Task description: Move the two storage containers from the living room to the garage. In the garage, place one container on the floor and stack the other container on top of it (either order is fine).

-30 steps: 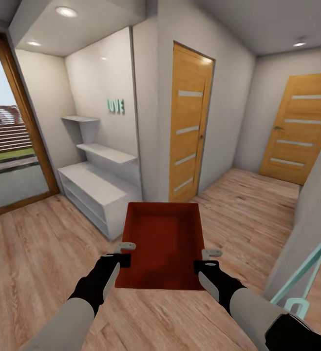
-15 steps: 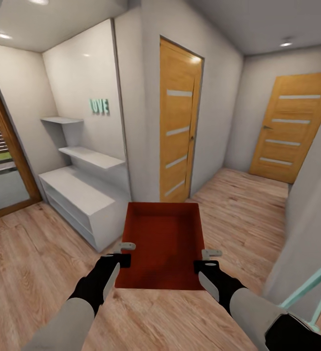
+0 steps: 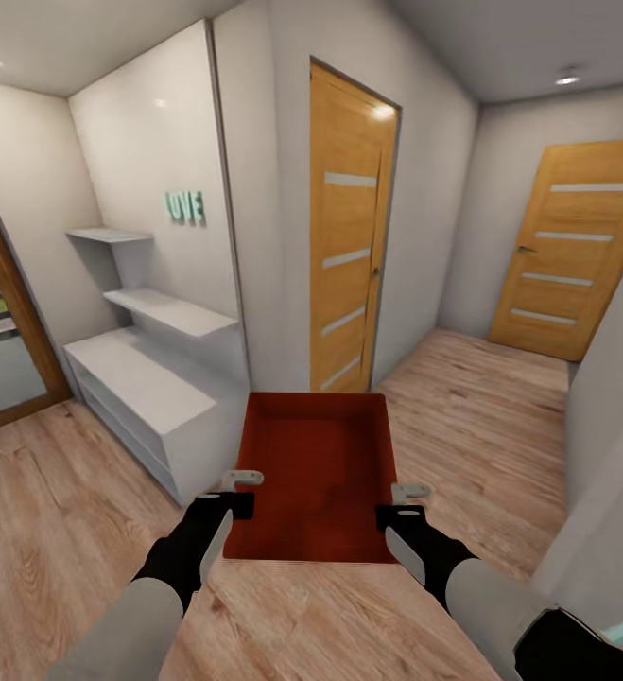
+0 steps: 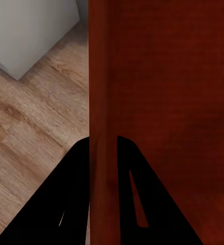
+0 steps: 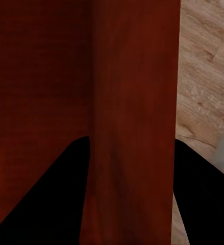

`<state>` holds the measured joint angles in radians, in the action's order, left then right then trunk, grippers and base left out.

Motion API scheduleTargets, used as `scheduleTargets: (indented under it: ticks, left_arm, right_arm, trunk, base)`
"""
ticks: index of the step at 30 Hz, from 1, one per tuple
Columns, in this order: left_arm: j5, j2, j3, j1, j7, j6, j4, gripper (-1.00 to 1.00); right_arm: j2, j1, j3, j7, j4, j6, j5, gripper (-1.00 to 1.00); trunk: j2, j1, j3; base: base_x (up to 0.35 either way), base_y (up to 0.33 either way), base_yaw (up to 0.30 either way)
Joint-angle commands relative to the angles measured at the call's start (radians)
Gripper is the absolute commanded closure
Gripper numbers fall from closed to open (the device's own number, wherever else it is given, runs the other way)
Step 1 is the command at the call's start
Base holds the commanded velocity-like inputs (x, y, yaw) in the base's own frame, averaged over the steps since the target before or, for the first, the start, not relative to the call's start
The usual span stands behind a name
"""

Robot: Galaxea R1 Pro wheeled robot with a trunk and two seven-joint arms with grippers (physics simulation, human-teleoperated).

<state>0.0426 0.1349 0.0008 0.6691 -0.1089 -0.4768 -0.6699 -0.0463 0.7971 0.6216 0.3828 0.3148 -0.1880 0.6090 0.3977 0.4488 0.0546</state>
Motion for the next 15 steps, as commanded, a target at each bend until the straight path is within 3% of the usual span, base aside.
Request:
scheduleTargets:
  ticks: [1,5,15]
  left_arm:
    - [0.033,0.000,0.003,0.001,-0.033,-0.008,0.007,1.00]
    - [0.033,0.000,0.003,0.001,-0.033,-0.008,0.007,1.00]
    - [0.033,0.001,0.004,0.000,-0.033,-0.008,0.007,1.00]
  right_arm:
    - [0.001,0.002,-0.017,0.007,0.004,0.018,-0.025,1.00]
    - [0.000,0.002,-0.017,0.007,0.004,0.018,-0.025,1.00]
    - [0.000,0.002,-0.016,0.007,0.004,0.018,-0.025,1.00]
  trunk:
    - [0.002,0.001,0.002]
    - [0.002,0.001,0.002]
    - [0.002,0.001,0.002]
  base:
    - [0.322,0.000,0.000]
    - [0.322,0.000,-0.067]
    - [0.322,0.000,-0.231]
